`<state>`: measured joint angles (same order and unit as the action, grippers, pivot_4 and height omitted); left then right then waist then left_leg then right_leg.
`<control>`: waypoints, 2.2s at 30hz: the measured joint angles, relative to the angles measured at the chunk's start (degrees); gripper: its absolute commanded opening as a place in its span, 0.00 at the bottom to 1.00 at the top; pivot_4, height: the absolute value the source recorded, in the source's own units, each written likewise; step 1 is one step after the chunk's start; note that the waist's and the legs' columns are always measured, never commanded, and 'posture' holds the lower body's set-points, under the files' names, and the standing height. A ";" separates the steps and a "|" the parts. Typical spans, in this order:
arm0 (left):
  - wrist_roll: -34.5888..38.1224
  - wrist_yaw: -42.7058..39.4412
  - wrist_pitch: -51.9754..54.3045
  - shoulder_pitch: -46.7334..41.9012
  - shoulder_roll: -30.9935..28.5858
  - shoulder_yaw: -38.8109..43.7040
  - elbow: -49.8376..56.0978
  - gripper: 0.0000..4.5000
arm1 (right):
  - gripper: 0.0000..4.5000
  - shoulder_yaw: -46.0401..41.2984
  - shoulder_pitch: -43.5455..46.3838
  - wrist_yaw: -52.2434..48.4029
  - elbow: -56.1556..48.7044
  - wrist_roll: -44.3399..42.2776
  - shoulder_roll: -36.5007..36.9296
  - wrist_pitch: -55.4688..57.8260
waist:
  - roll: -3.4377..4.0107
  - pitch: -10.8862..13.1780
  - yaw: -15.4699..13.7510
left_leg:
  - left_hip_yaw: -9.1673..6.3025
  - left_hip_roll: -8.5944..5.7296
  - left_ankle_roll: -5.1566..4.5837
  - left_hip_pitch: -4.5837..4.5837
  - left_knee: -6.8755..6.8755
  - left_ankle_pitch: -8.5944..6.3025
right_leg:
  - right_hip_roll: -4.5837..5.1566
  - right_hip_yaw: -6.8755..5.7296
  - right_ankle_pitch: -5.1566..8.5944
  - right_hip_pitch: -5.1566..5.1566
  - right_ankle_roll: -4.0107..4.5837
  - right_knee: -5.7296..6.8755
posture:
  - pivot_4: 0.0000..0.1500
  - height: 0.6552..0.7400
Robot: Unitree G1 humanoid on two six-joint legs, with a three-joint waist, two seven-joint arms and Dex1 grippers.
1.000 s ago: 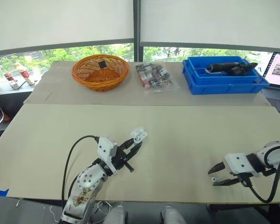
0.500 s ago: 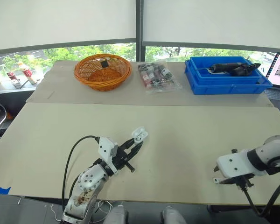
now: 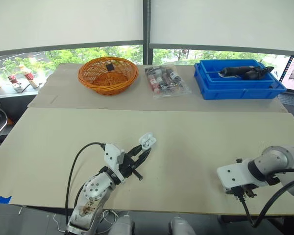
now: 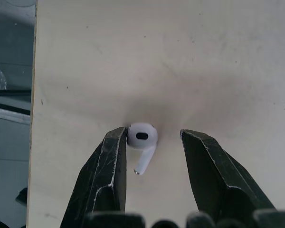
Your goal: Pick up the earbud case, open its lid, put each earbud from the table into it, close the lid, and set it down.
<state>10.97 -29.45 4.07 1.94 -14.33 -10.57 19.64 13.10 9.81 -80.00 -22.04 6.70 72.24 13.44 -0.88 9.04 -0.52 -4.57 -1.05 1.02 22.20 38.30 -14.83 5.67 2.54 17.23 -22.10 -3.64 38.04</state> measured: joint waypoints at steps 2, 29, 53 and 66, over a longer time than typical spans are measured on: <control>-0.05 0.01 0.00 0.00 0.00 0.00 0.00 0.12 | 0.45 0.03 -0.03 -0.05 0.04 0.00 0.00 0.25 | 0.00 0.00 0.00 | 0.00 0.00 0.00 0.00 0.00 0.00 | 0.00 0.00 0.00 0.00 0.00 0.00 | 1.00 1.00; -0.11 -0.73 -1.19 -4.07 1.36 -0.57 -3.63 0.12 | 0.08 -10.04 7.99 10.22 -2.09 -17.28 -21.00 7.23 | -0.23 0.10 0.41 | -0.09 0.03 0.00 0.01 0.00 0.00 | -0.06 -0.05 0.00 0.01 0.01 0.02 | 1.00 1.00; 2.39 -7.01 -1.60 -8.89 0.23 -0.45 -6.08 0.12 | 0.08 -6.81 8.16 38.19 0.83 -18.83 -50.30 -4.55 | -0.25 0.11 1.22 | -0.12 -0.02 0.02 0.04 -0.01 0.01 | -0.02 -0.04 -0.01 -0.12 -0.01 0.09 | 1.00 1.00; 2.49 -7.28 -1.52 -9.17 -0.01 -0.48 -6.11 0.12 | 0.08 -6.19 5.03 38.97 4.39 -16.86 -50.08 -8.37 | -0.25 0.11 1.30 | -0.11 -0.02 0.02 0.04 -0.01 0.01 | -0.03 -0.03 -0.01 -0.12 -0.01 0.09 | 1.00 1.00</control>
<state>13.47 -36.74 2.56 -7.23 -14.34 -11.05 13.53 6.91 14.84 -41.03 -17.65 -10.16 22.17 5.08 -1.12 9.15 0.78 -4.69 -1.07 1.04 22.23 38.29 -14.82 5.64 2.51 17.22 -22.22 -3.65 38.13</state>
